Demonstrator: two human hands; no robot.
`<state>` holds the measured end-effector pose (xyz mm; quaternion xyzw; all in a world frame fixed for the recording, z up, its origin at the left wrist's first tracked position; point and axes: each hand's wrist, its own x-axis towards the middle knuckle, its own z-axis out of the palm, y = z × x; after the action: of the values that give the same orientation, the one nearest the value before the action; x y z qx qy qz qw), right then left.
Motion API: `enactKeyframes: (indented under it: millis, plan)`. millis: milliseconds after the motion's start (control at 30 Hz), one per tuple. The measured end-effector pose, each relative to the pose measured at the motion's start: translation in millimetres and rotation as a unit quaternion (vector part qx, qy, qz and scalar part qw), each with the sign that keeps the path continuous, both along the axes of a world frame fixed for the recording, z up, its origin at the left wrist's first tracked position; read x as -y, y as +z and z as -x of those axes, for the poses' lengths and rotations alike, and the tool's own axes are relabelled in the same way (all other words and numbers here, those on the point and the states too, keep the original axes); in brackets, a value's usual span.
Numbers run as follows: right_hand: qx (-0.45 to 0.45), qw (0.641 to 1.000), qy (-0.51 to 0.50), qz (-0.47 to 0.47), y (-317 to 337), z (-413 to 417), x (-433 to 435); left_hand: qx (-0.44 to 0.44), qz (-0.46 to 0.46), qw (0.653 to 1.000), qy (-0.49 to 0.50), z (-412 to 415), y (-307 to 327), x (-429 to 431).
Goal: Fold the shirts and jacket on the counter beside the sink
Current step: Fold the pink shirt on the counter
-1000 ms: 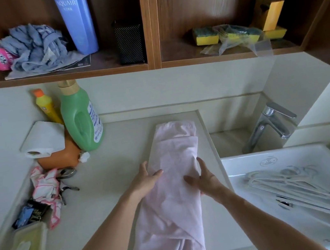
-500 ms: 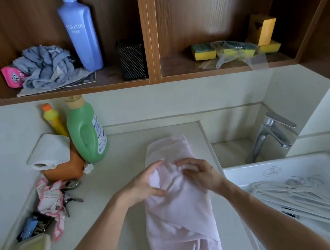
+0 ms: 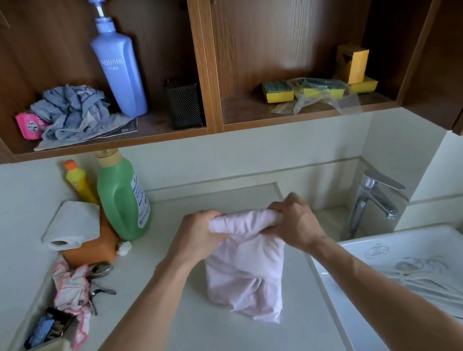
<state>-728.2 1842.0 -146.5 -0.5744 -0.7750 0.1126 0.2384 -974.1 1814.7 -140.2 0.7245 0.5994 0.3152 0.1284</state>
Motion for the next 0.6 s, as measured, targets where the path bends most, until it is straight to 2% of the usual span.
enactKeyframes:
  millis: [33, 67, 133, 200, 300, 367, 467, 533, 600]
  plan:
    - [-0.016, 0.999, 0.025, -0.032, 6, -7, 0, -0.022, -0.047, 0.999, -0.005, -4, 7, 1]
    - [-0.074, 0.995, 0.050, -0.033, 13, -14, 3, -0.033, -0.083, 0.996, -0.012, -8, 14, 1]
    - [-0.232, 0.968, 0.076, 0.056, 29, -30, 11, -0.001, -0.091, 0.994, -0.052, -12, 31, 1]
    - [-0.346, 0.926, 0.098, 0.112, 39, -41, 14, 0.090, 0.002, 0.991, -0.103, -13, 51, 3]
    - [-0.459, 0.881, 0.077, 0.087, 50, -56, 15, 0.277, 0.129, 0.946, -0.105, -28, 66, 8]
    - [-0.488, 0.869, 0.044, 0.069, 52, -64, 15, 0.385, 0.185, 0.896, -0.119, -41, 58, 10]
    - [-0.484, 0.874, 0.000, 0.044, 47, -79, 17, 0.437, 0.269, 0.845, -0.151, -70, 31, 17]
    - [-0.485, 0.873, -0.021, 0.042, 43, -92, 21, 0.445, 0.263, 0.847, -0.126, -90, 15, 21]
    - [-0.482, 0.873, -0.020, 0.070, 40, -106, 29, 0.434, 0.226, 0.869, -0.072, -103, 6, 23]
